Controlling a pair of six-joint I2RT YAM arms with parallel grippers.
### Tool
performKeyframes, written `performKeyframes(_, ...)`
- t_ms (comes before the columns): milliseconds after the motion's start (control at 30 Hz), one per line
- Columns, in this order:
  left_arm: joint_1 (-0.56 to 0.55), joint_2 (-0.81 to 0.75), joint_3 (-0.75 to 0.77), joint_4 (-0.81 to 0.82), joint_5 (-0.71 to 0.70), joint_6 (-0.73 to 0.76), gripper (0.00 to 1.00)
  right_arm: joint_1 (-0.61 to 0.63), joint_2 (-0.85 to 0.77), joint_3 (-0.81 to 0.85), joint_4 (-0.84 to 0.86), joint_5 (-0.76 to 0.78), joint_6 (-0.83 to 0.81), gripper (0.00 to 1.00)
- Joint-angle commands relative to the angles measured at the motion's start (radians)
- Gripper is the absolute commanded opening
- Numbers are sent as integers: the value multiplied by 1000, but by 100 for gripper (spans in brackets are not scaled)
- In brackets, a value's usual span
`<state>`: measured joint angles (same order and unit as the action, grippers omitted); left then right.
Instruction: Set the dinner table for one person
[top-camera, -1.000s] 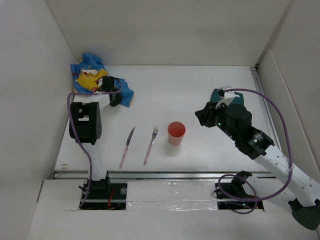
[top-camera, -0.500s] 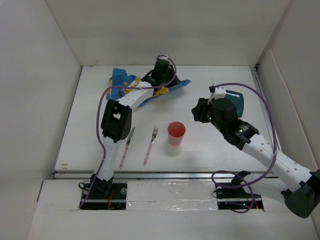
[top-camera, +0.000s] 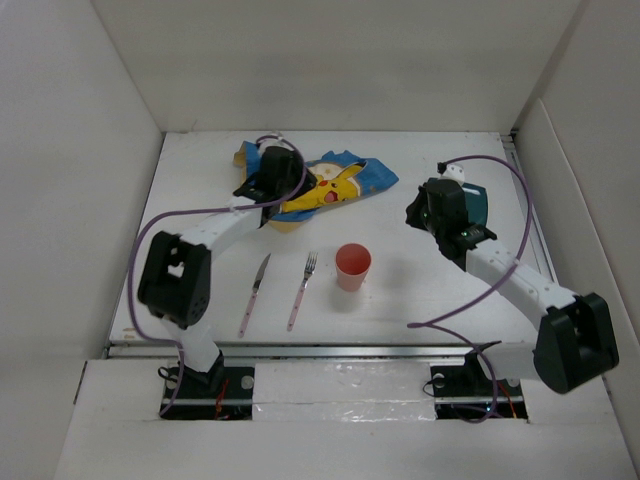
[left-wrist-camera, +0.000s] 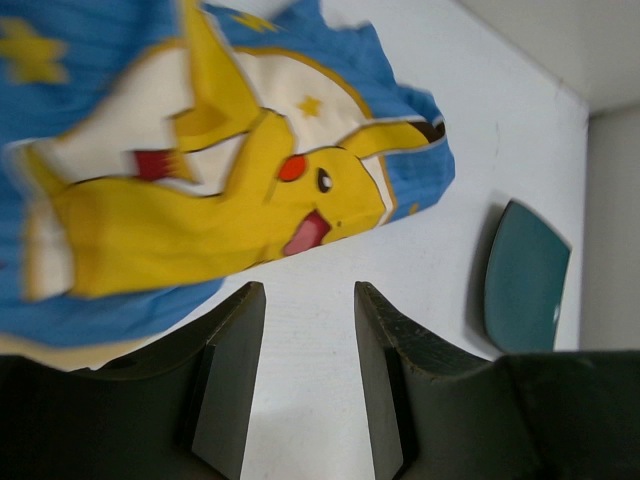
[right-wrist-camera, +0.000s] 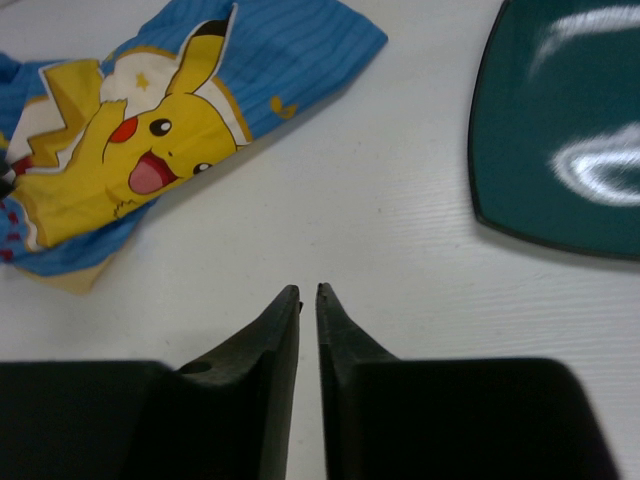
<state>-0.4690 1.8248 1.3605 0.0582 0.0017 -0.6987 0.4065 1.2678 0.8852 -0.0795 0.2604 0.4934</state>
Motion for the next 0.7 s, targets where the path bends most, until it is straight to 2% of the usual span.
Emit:
performKeyframes(0,42,-275,-263,243,-163,-140,37,-30,70,-2,139,-44,91,5)
performKeyframes(33,71,-348,-387,273,-201,-192,37,-44,126,0,185,-59,108,0)
performKeyframes(133,144,-418,-539,325,-218,-266,37,-69,166,1,225,-91,132,0)
performKeyframes(167,217,-430,-613,339,-189,-294,37,-69,179,6,233,-116,142,2)
performKeyframes(267,320,-403,-688,380,-100,-354,37,-90,218,9,282,-139,152,24)
performKeyframes(300,355,-392,-701,409,-82,-361,37,-90,228,14,290,-142,154,28)
performKeyframes(367,356,-366,-712,437,-69,-372,37,-104,254,20,303,-162,149,38)
performKeyframes(467,356,-334,-698,454,-77,-375,43,-127,277,23,346,-202,152,45)
performKeyframes(500,356,-325,-695,456,-83,-383,52,-127,300,35,349,-210,155,47)
performKeyframes(567,356,-297,-693,466,-92,-397,53,-136,324,58,325,-217,162,52)
performKeyframes(667,356,-262,-678,492,-86,-398,52,-136,363,77,333,-223,178,53)
